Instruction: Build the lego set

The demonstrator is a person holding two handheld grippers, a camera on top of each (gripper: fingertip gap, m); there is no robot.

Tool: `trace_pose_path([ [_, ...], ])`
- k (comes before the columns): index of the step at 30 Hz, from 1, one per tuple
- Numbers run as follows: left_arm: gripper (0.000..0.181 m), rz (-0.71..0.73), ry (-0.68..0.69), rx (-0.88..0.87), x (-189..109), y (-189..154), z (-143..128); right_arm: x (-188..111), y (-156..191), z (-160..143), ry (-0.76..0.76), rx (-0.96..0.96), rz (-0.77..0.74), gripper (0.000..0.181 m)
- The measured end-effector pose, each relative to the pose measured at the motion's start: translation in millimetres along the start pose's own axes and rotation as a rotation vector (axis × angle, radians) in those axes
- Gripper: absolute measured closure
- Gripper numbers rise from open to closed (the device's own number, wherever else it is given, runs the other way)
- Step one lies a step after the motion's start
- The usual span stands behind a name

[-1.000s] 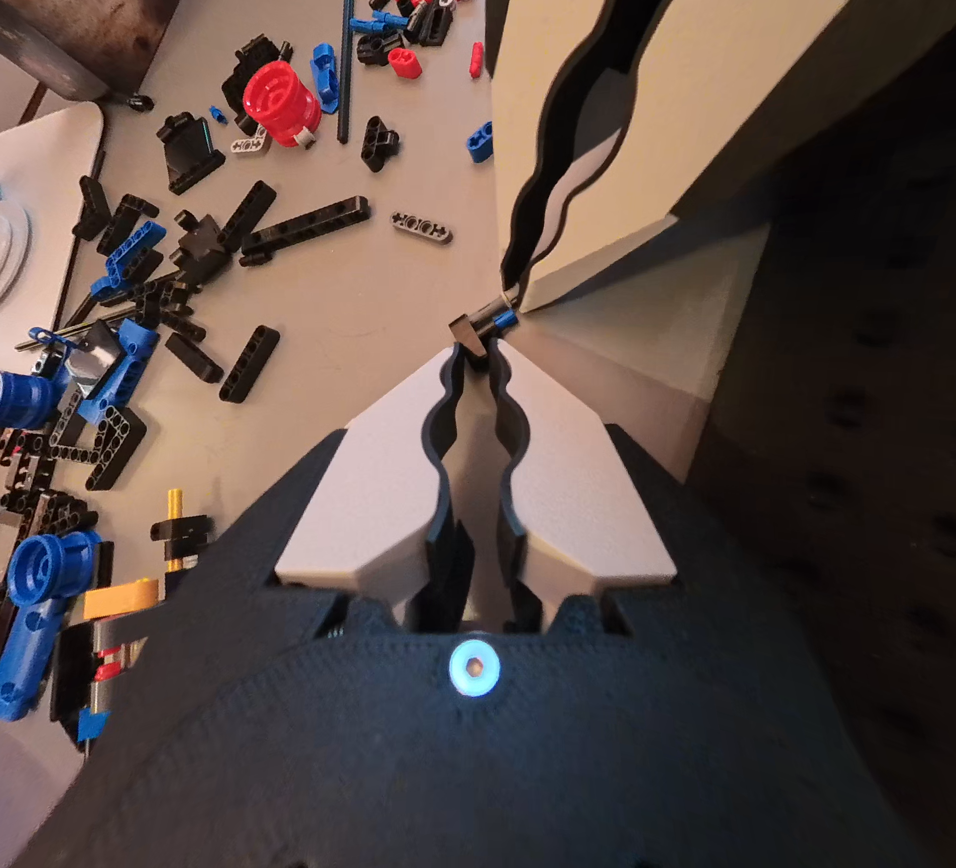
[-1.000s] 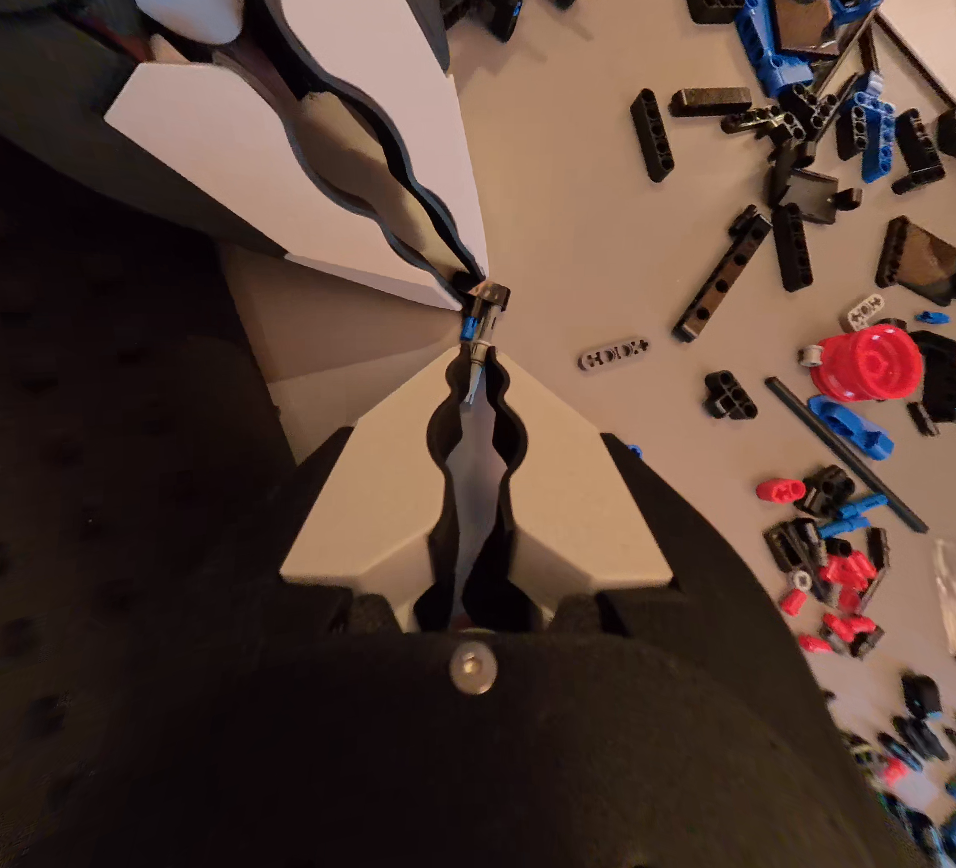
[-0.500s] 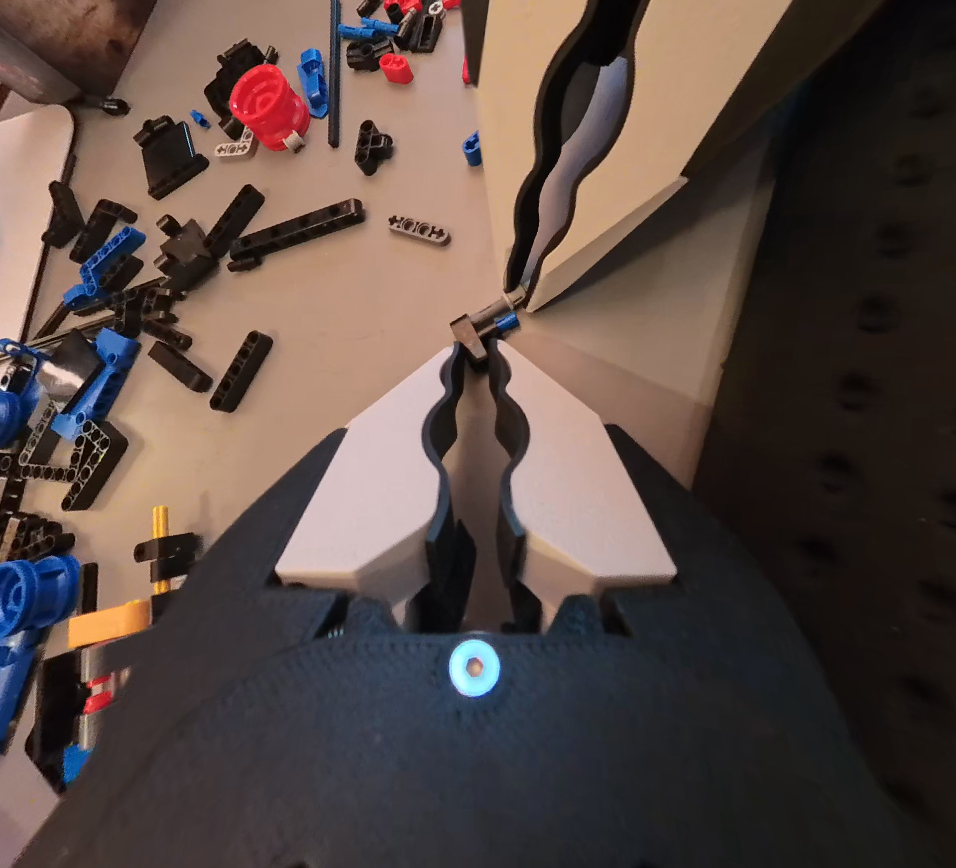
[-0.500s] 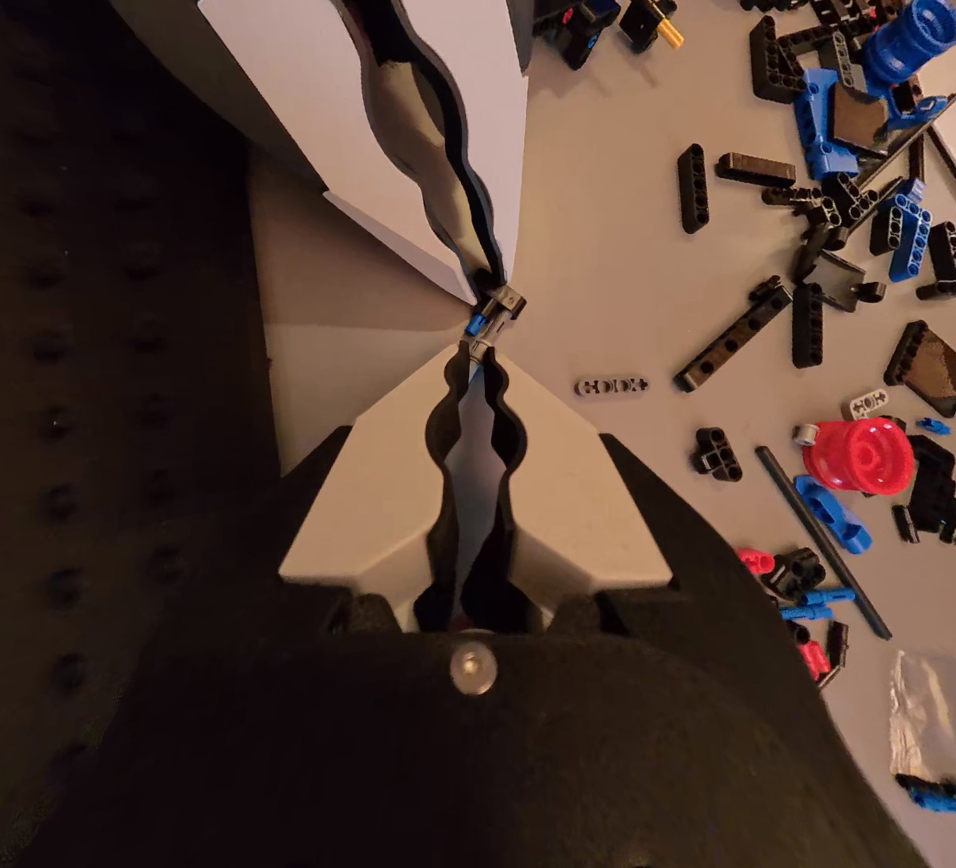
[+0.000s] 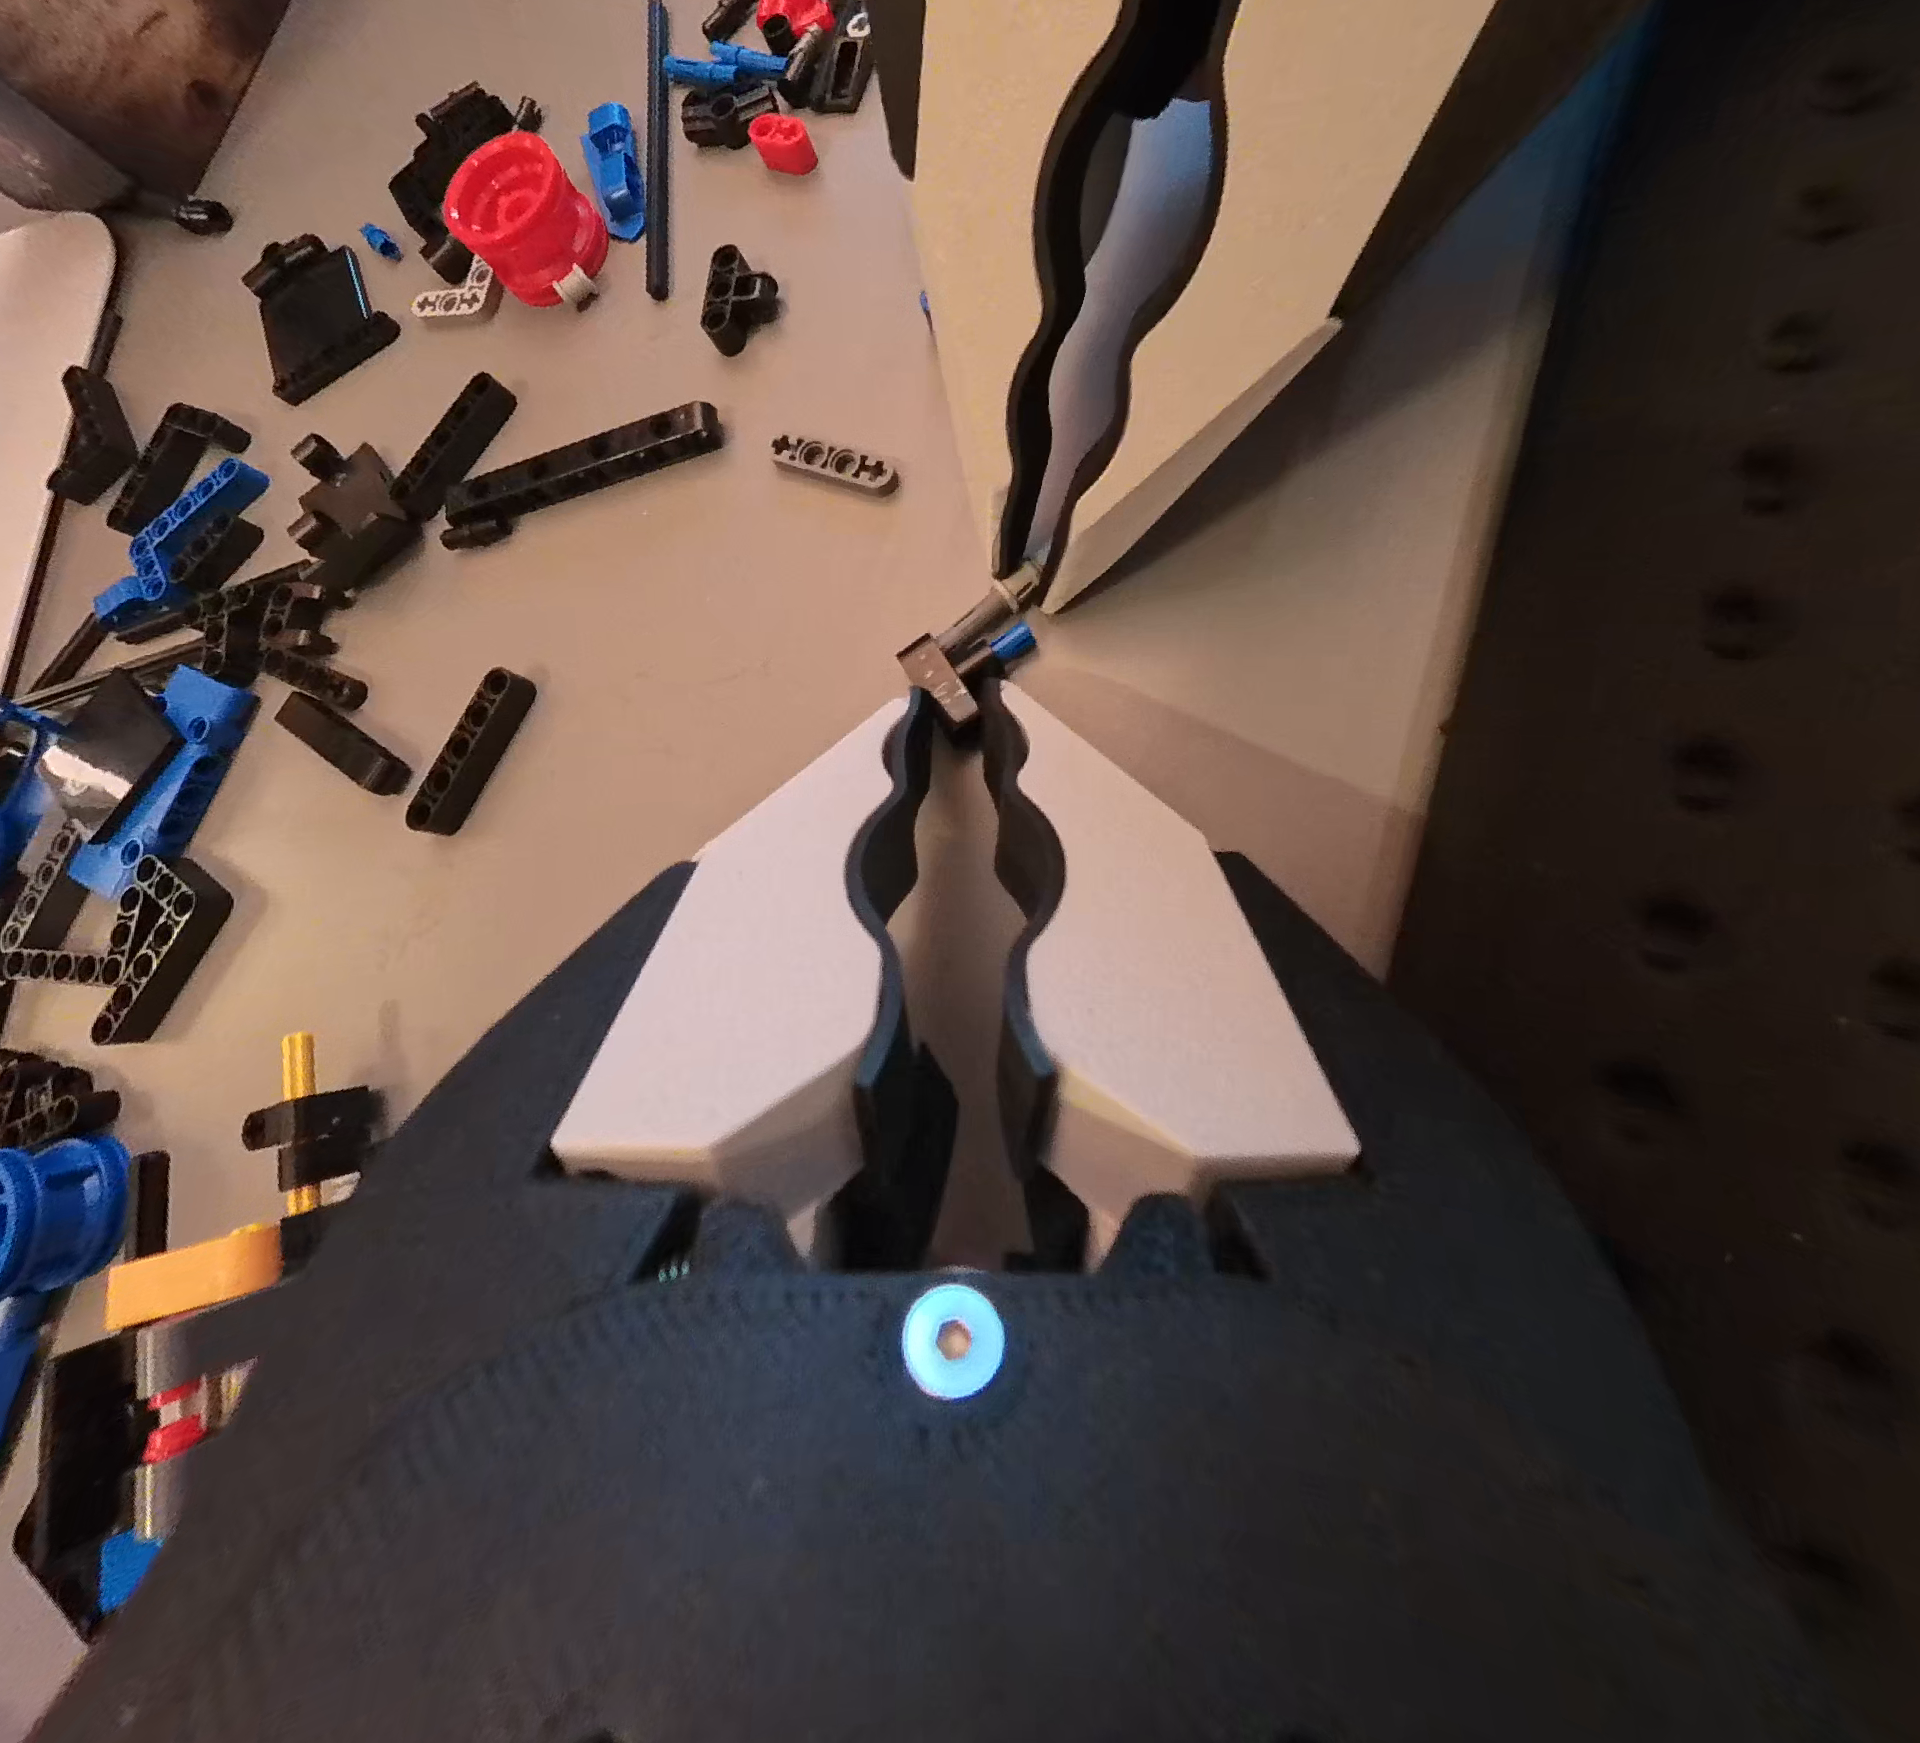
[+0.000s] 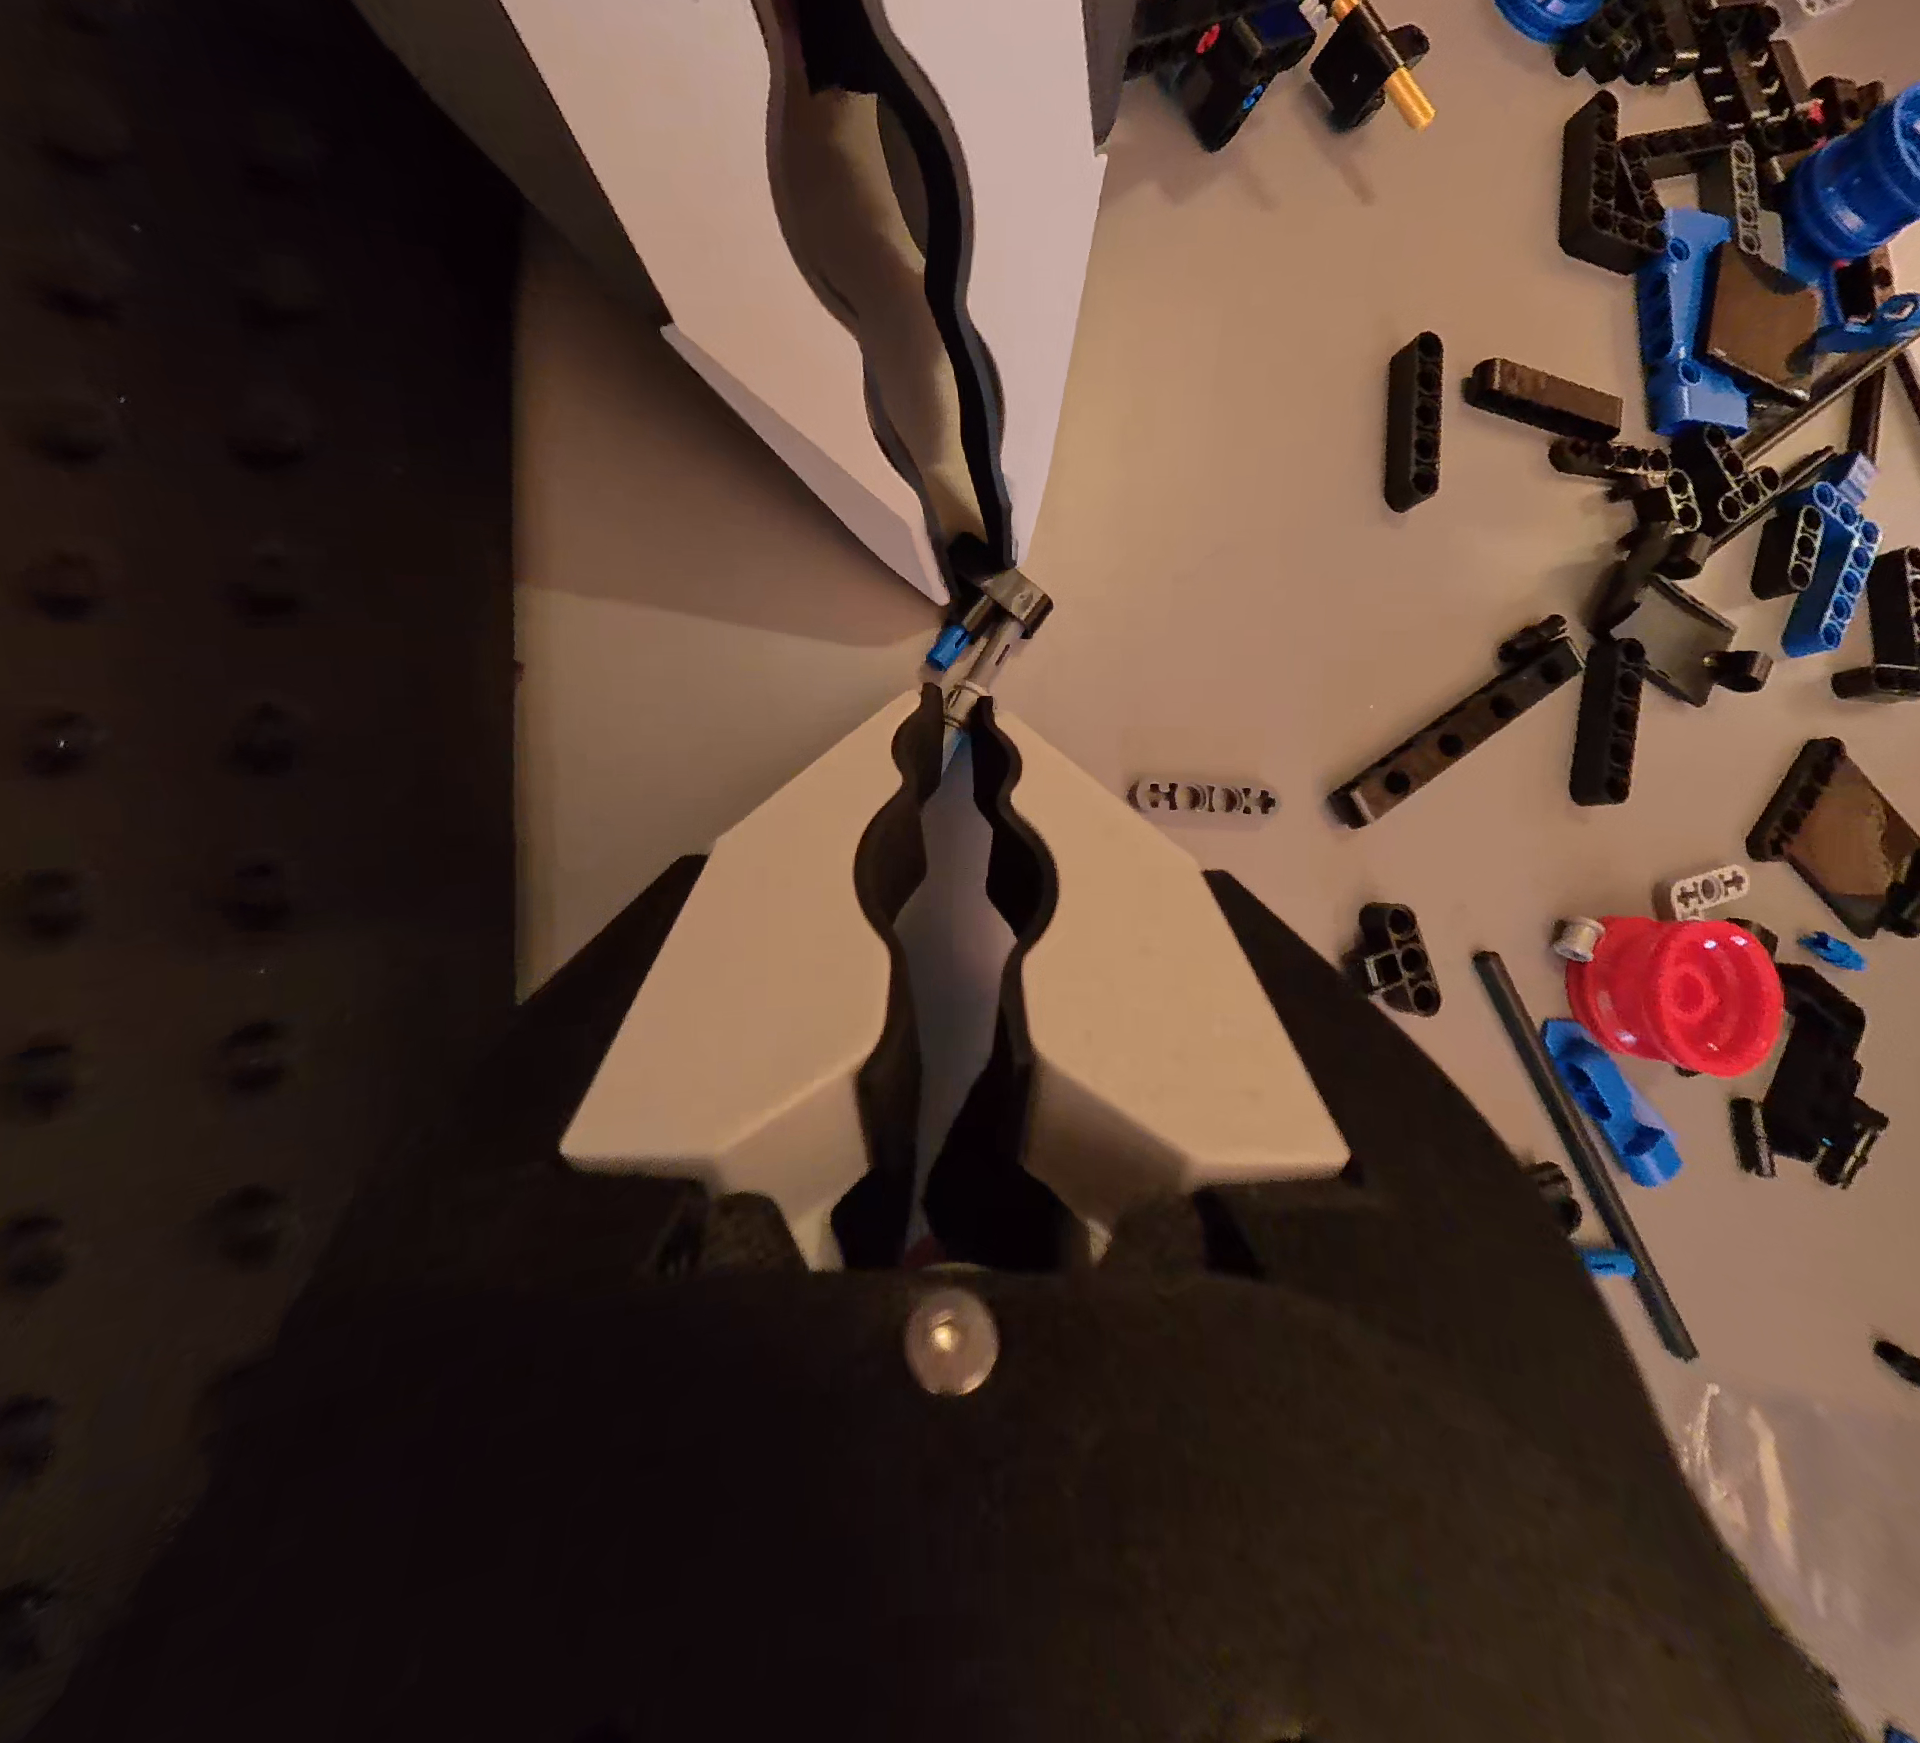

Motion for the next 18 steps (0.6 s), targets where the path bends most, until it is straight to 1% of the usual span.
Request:
trace_pose_path([
  [5, 0.175, 0.013, -0.005, -0.002, -0.2, 1.3, -0.2, -0.4, -3.7, -0.8, 0.036, -0.043, 0.035, 0.178],
  [8, 0.175, 0.008, -0.007, -0.007, 0.2, 0.9, 0.1, -1.6, -8.9, -3.8, 0.059, -0.044, -0.020, 0.178],
  [10, 0.175, 0.012, -0.009, -0.002, 0.4, 0.3, 0.3, -1.2, -7.9, -2.9, 0.046, -0.039, -0.048, 0.177],
  [14, 0.175, 0.013, -0.008, -0.007, 0.8, 0.1, 0.8, -1.6, -6.0, -2.8, 0.038, -0.020, -0.073, 0.178],
  [18, 0.175, 0.024, -0.006, -0.009, 0.9, -0.1, 1.0, -1.0, -4.7, -2.0, 0.051, 0.075, -0.082, 0.179],
])
Point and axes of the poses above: each gripper's, where its closed fingertips meet, x out along the fingers, z out of its top, y = z × x across the jaws, the point moved 3 cm from there along -x, back along the fingers, and after that the axes turned 13 degrees about -x, right-handed, at the moved point
